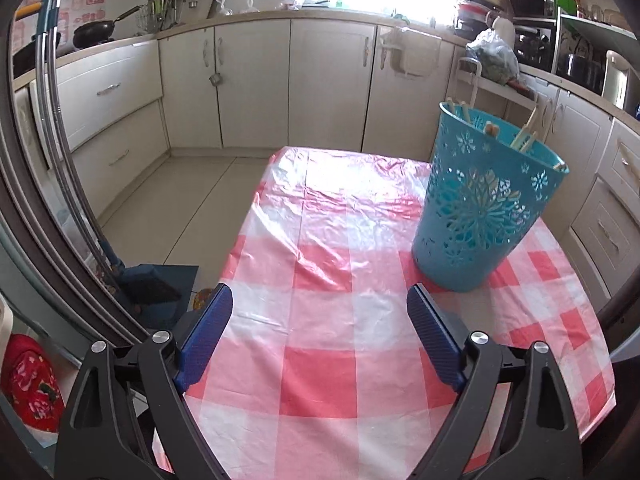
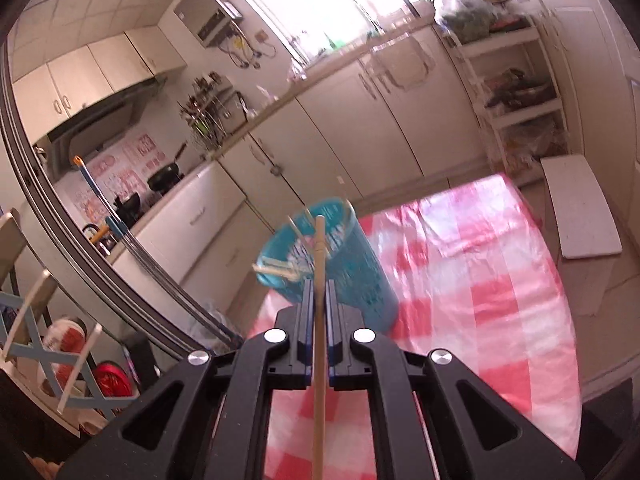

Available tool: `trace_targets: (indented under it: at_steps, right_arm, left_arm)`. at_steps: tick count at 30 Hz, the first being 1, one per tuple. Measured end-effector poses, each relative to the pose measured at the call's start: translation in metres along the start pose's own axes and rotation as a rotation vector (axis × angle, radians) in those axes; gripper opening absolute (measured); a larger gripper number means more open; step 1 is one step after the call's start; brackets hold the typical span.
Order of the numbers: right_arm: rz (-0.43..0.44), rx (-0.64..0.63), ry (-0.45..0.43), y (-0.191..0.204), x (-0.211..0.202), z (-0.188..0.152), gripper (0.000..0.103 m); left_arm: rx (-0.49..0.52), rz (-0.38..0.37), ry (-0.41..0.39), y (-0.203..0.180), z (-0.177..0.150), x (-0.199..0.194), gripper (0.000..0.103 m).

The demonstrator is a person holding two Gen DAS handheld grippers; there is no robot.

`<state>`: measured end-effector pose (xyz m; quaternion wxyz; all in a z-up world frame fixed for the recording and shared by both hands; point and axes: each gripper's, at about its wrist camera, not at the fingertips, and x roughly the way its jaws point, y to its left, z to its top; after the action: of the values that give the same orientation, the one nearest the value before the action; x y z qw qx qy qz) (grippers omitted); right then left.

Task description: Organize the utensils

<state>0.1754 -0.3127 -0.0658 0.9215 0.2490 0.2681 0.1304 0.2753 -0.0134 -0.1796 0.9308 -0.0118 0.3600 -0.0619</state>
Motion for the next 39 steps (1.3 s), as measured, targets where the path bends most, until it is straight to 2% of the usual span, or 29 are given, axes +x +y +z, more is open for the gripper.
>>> trace_targets:
  at_steps: [2,5,9,13,15,22,27,30,32,33,35,38,39]
  right_arm:
    - [0.021,-0.033,-0.084,0.022,0.003,0.028,0.006]
    - [0.006,-0.097,-0.213,0.051,0.017,0.061,0.006]
    - [-0.114,-0.192,-0.359,0.075,0.054,0.085,0.006]
    - [-0.215,-0.213,-0.415,0.069,0.095,0.087,0.006]
    - [-0.246,-0.211,-0.406,0.060,0.107,0.082,0.006]
    - [-0.262,-0.237,-0.312,0.045,0.125,0.054,0.006]
    - [-0.257,-0.275,-0.230,0.042,0.123,0.032,0.006]
    - [-0.247,-0.308,-0.190,0.045,0.107,0.018,0.006]
    - [-0.244,-0.311,-0.162,0.045,0.090,0.009,0.013]
    - [-0.244,-0.306,-0.151,0.044,0.081,0.004,0.029]
    - [-0.251,-0.289,-0.140,0.042,0.059,-0.007,0.048]
    - [-0.260,-0.292,-0.091,0.043,0.032,-0.024,0.054]
    - [-0.271,-0.291,-0.079,0.043,0.024,-0.029,0.062]
  left_arm:
    - [0.012,-0.007,0.017,-0.009,-0.002,0.005,0.087]
    - [0.028,-0.007,0.028,-0.020,-0.007,0.008,0.090]
    - [0.036,0.001,0.045,-0.028,-0.010,0.014,0.093]
    - [0.050,0.003,0.046,-0.032,-0.008,0.015,0.095]
    - [0.053,-0.001,0.046,-0.033,-0.007,0.016,0.095]
    - [0.043,-0.011,0.060,-0.036,-0.002,0.017,0.095]
    - [0.027,-0.017,0.063,-0.036,0.003,0.010,0.095]
    - [0.026,-0.010,0.057,-0.036,0.007,-0.001,0.095]
    - [0.030,0.003,0.048,-0.037,0.010,-0.012,0.095]
    - [0.034,0.011,0.044,-0.037,0.011,-0.017,0.095]
    - [0.045,0.025,0.028,-0.039,0.014,-0.029,0.095]
    - [0.061,0.038,-0.003,-0.041,0.015,-0.051,0.095]
    - [0.063,0.038,-0.009,-0.042,0.015,-0.057,0.095]
